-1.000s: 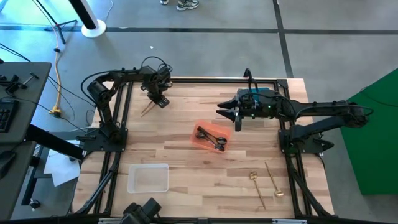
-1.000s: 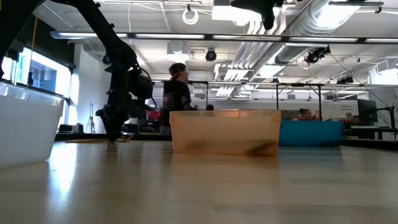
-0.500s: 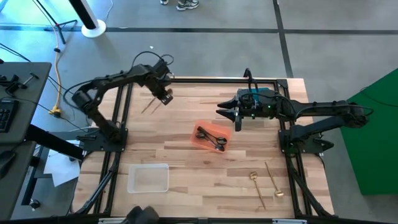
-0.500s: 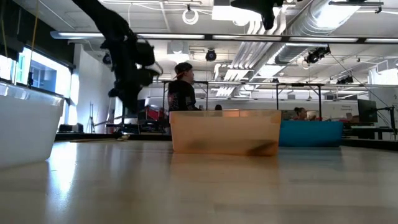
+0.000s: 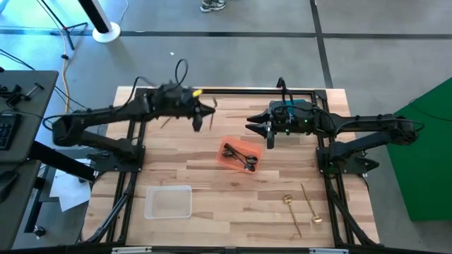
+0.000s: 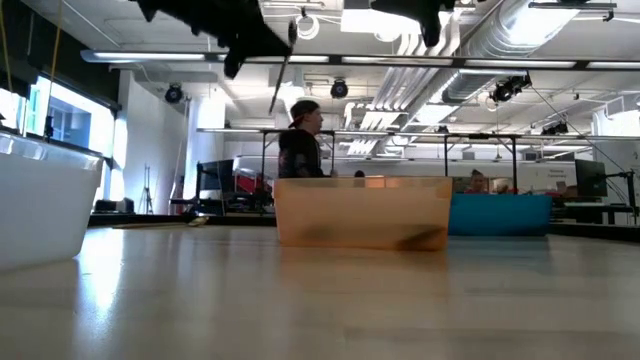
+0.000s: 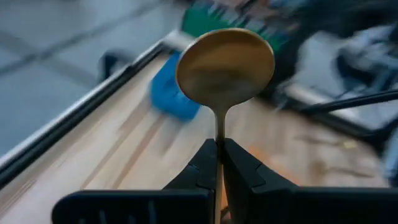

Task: Sort silverware by color (type)
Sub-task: Put the top right golden spoon into the white bin

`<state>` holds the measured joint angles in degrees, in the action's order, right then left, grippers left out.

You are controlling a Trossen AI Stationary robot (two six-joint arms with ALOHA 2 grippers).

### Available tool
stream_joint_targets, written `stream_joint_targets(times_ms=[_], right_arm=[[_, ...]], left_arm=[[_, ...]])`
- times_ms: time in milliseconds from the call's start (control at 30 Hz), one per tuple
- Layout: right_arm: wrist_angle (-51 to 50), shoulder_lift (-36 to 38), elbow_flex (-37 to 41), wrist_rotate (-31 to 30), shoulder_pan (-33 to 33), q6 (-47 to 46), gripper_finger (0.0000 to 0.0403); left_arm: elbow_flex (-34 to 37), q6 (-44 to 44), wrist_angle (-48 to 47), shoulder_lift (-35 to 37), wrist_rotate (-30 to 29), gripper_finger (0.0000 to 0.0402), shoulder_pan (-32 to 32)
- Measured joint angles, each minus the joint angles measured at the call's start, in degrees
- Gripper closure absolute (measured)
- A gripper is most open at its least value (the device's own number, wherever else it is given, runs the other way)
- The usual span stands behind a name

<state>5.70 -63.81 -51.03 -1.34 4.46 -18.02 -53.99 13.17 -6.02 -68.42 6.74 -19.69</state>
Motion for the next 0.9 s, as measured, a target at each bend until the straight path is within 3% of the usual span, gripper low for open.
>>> stream_joint_targets(times_ms=[200, 367, 900], right_arm=[[4.2, 0.0, 0.0, 0.5, 0.0, 0.5, 0.0270], [7.4, 0.0, 0.0, 1.0, 0.0, 5.0, 0.0270], [7.4, 0.0, 0.0, 1.0, 0.0, 6.5, 0.0270]], left_arm=[[4.2, -5.7, 9.3, 4.7, -2.9, 0.0401, 10.2], [4.2, -5.9, 13.2, 6.2, -4.3, 0.0401, 14.5], [4.2, -6.9, 15.0, 6.2, -6.0, 0.0401, 14.5]])
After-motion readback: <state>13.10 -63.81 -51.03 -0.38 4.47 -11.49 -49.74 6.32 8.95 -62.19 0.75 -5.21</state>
